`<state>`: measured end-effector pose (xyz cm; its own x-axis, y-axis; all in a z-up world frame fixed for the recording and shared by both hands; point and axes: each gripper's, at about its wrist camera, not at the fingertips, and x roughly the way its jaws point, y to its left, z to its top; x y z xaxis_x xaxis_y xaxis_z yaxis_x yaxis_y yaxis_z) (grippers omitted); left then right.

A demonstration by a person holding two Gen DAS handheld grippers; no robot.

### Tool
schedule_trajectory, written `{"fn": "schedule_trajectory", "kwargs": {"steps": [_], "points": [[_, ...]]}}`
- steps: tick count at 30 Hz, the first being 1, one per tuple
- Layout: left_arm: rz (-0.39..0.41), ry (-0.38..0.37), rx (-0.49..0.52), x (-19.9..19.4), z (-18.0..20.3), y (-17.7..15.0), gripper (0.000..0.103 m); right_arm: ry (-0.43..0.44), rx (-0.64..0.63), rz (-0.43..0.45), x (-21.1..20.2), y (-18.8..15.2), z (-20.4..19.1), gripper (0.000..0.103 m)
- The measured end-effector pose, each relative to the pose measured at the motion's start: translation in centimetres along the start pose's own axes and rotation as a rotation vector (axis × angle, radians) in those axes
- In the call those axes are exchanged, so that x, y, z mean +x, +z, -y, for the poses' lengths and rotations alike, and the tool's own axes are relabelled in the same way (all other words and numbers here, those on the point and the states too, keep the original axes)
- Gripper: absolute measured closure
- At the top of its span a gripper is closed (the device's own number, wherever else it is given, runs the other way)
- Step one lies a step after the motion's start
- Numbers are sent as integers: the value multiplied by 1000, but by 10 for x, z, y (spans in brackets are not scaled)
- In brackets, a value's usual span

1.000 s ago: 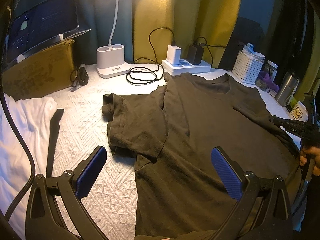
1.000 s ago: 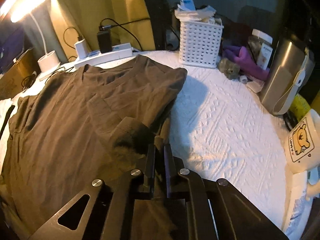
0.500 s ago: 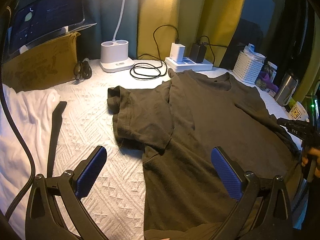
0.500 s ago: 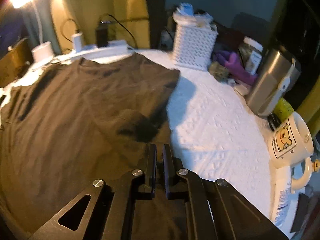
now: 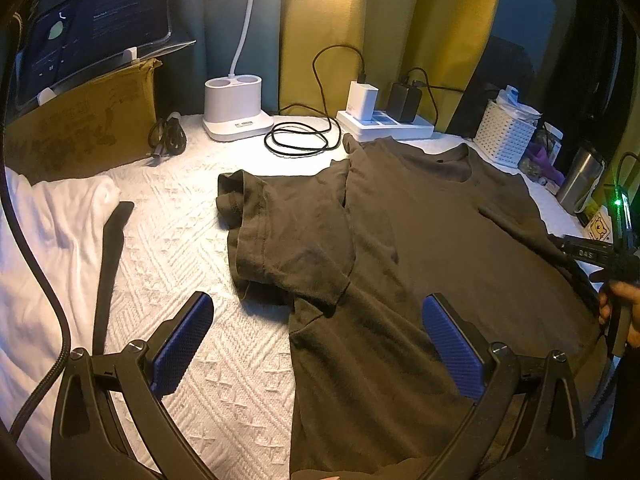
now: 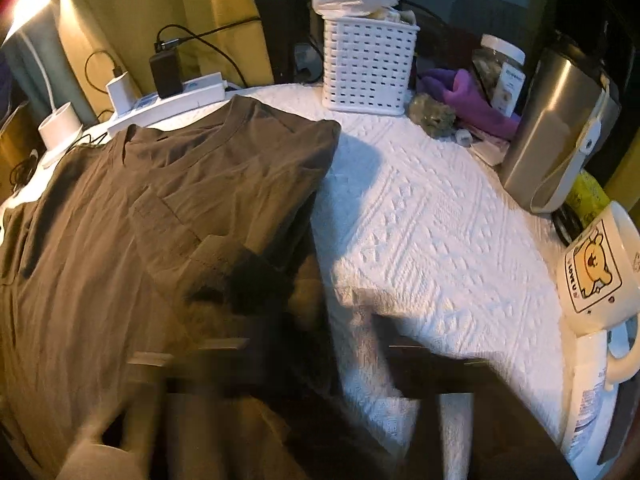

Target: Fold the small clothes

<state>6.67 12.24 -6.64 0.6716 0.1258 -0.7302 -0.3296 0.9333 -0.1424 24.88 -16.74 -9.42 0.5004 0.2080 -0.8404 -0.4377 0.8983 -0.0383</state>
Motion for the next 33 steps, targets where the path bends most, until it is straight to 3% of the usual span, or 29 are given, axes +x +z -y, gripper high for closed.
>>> {"fn": "schedule_trajectory", "kwargs": {"steps": [4,8,12,16,17,18,20,23,33], "points": [[-5,1,6,3,1,1,0,29,25,60,-10,-3,6,10],[-8,-2,15,5,4,1,0,11,-47,78,-13,-3,-1,49],[-6,-7,21,4,7,2,0,29,-65,59,-7,-3,-4,61],[-10,-3,19,4,5,0,0,62,-69,43,-5,-5,-9,61],[-10,-2,17,4,4,0,0,64,-75,44,-6,-6,-11,66],[-9,-1,14,3,3,0,0,70,-83,44,-6,-6,-13,80],[-7,-1,11,2,2,0,0,71,-99,45,-8,-7,-17,90],[-2,-3,8,0,-1,0,0,77,-120,45,-10,-9,-25,96],[-2,13,-27,5,-32,6,0,106,-169,29,-20,-25,-52,98]]}}
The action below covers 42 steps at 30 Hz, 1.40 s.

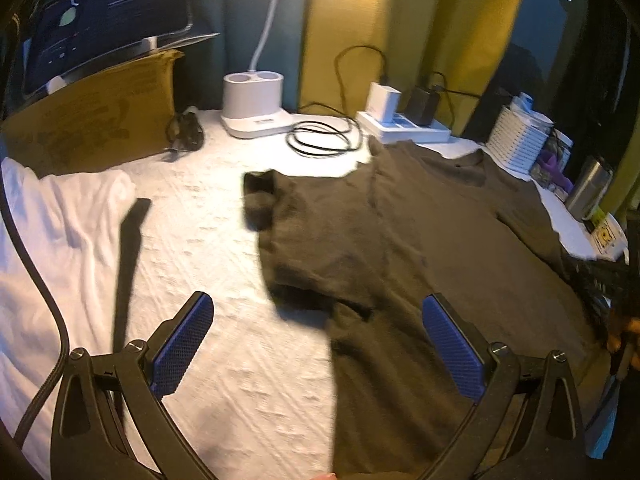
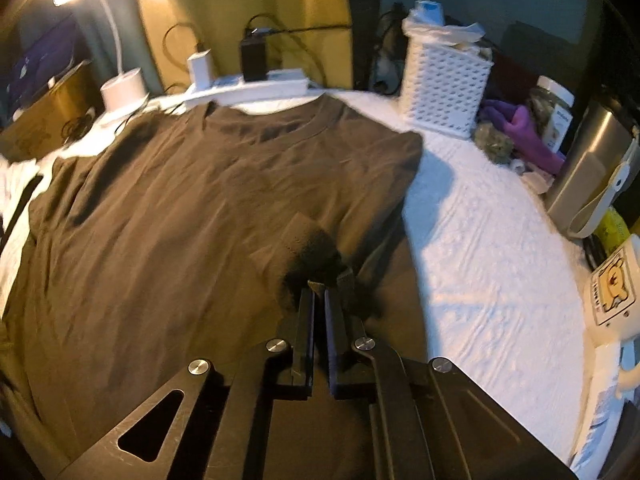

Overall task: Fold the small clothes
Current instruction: 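Grasp the other sleeve edge of the shirt with the left tool, then fold the held side over toward the shirt's center with the left tool, then open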

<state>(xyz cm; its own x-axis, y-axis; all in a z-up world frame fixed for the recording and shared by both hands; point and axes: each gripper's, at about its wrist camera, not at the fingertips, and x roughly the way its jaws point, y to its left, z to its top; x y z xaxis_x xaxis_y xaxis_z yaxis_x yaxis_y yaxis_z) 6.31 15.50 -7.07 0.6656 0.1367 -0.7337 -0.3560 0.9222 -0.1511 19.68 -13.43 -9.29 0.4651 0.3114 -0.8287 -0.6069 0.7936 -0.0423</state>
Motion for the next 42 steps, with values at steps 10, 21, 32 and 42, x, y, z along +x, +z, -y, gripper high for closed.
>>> {"fn": "schedule_trajectory", "kwargs": {"steps": [10,21,32,42], "points": [[-96,-1,-33,72,-31,39,1,106,-32,-23,-6,-22,-38,98],[-84,16,62,80,-10,28,68,27,45,72,-38,-10,-11,98],[-24,4,-12,51,-21,21,96,34,122,29,-3,7,22,97],[31,-24,-58,21,-25,20,97,-53,106,-17,9,7,43,97]]}}
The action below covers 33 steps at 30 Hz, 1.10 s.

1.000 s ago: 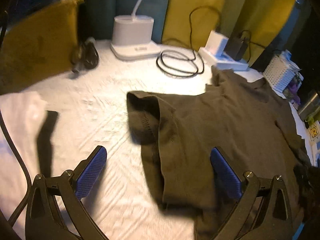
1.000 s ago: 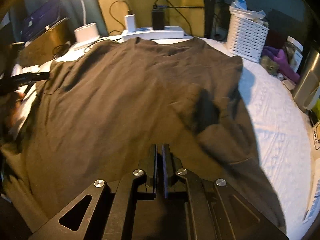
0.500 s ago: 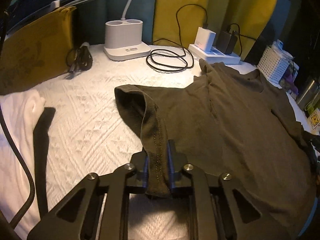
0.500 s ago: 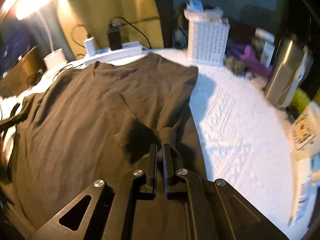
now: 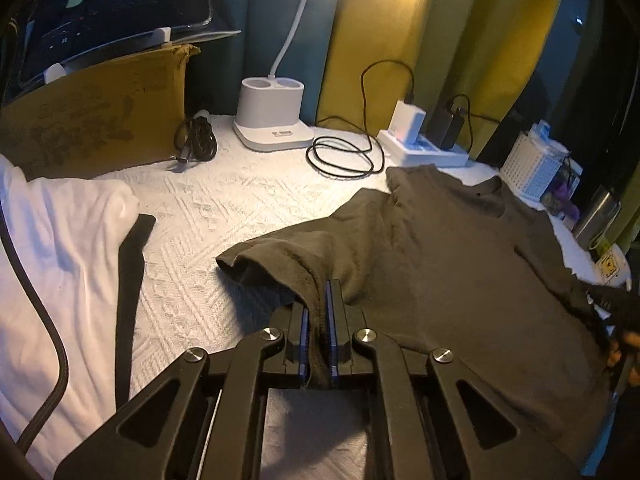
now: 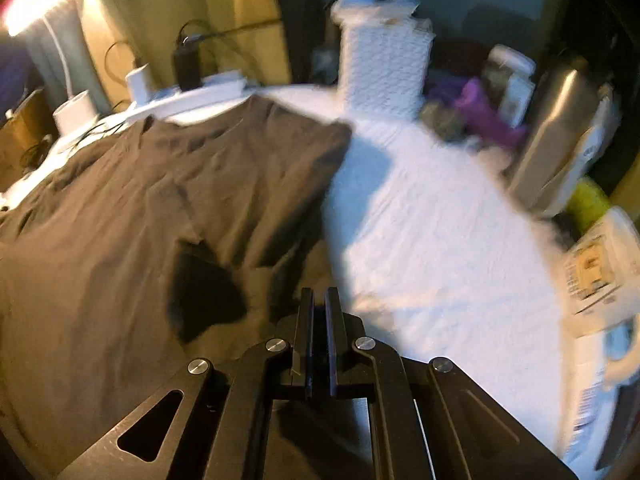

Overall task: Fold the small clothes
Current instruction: 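Fold the held side over toward the shirt's center with the left tool, then open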

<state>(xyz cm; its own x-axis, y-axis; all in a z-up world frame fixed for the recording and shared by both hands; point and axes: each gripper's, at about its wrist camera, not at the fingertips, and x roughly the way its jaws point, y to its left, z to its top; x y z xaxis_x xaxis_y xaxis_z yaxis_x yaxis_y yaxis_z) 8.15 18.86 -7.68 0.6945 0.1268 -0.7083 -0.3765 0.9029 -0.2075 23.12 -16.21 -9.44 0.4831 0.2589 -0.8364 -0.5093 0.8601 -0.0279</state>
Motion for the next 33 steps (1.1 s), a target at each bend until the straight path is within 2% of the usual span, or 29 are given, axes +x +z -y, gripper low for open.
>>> {"fn": "schedule_trajectory", "kwargs": {"steps": [3,6,11,14,18,19,20,22,23,28,29,30,31,32,33], "points": [[17,0,-17,-9,-3,0,97,82,-47,12,-7,-3,-19,97],[34,4,-20,-18,-4,-1,100,137,-86,-19,-6,-8,-40,97],[45,-18,0,-24,4,-4,100,170,-109,-28,-9,-17,-58,97],[12,-27,-22,-16,1,-5,100,162,-115,-26,-13,-21,-60,97],[-57,7,-117,2,-19,-4,96,117,-101,-7,-20,-26,-50,97],[-60,13,-126,4,-22,-4,83,103,-90,5,-23,-26,-45,97],[-58,21,-140,5,-25,-3,54,96,-83,12,-25,-26,-41,97],[-41,6,-183,7,-32,-1,22,88,-60,30,-29,-25,-33,97],[-37,-16,-196,9,-33,0,21,86,-50,38,-30,-24,-30,96],[-95,-6,-144,37,-23,7,24,66,-29,46,-25,-23,-20,96],[-110,-19,-131,43,-20,8,45,62,-32,45,-23,-23,-20,96],[-120,-5,-114,47,-15,8,52,60,-33,44,-21,-23,-19,96],[-111,21,-85,47,-10,9,69,62,-33,42,-20,-24,-18,96],[-119,2,-74,48,-6,10,92,64,-29,40,-19,-24,-16,96],[-125,-15,-76,48,-1,12,95,69,-24,38,-17,-24,-14,96]]}}
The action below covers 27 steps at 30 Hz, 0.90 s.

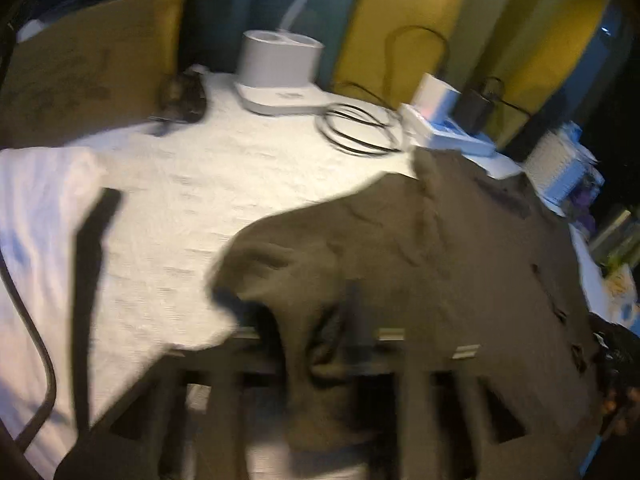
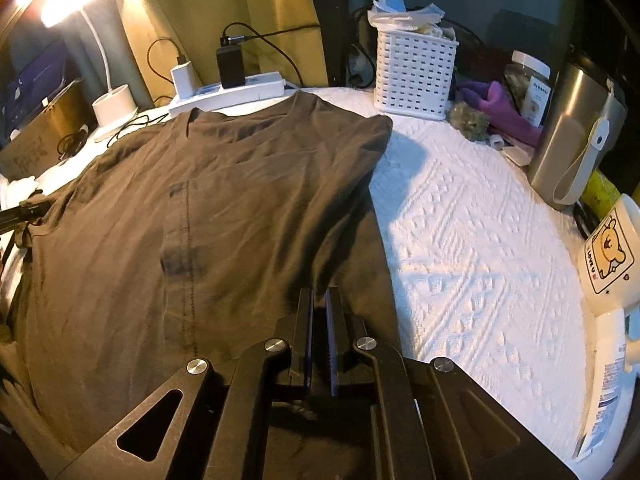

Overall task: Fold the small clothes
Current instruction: 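Fold the held side over toward the shirt's center with the left tool, then open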

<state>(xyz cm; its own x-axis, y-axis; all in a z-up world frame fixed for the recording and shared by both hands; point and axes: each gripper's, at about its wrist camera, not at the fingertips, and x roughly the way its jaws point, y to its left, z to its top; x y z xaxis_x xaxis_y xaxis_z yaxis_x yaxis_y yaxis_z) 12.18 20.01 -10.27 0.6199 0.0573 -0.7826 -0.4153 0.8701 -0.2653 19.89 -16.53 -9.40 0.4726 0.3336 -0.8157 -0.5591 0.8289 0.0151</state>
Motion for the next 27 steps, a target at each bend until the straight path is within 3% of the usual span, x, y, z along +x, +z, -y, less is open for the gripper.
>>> {"fn": "schedule_trajectory", "kwargs": {"steps": [5,8,12,16,21,24,26,27], "points": [[90,22,67,-21,30,10,96,37,17,-2,2,0,8,96],[145,19,155,-35,64,18,96,59,22,8,0,1,11,96],[157,15,290,-34,113,21,96,85,43,30,-4,3,17,96],[109,12,389,-14,153,15,96,93,52,47,-10,2,21,96],[-62,-47,479,17,183,-8,94,90,56,56,-12,-1,23,96],[-118,-102,506,20,192,-23,80,49,55,28,-5,-2,23,96],[-131,-143,506,16,195,-29,58,22,54,12,0,-2,23,96],[-138,-172,507,12,196,-32,56,1,55,-3,4,-3,23,96]]}}
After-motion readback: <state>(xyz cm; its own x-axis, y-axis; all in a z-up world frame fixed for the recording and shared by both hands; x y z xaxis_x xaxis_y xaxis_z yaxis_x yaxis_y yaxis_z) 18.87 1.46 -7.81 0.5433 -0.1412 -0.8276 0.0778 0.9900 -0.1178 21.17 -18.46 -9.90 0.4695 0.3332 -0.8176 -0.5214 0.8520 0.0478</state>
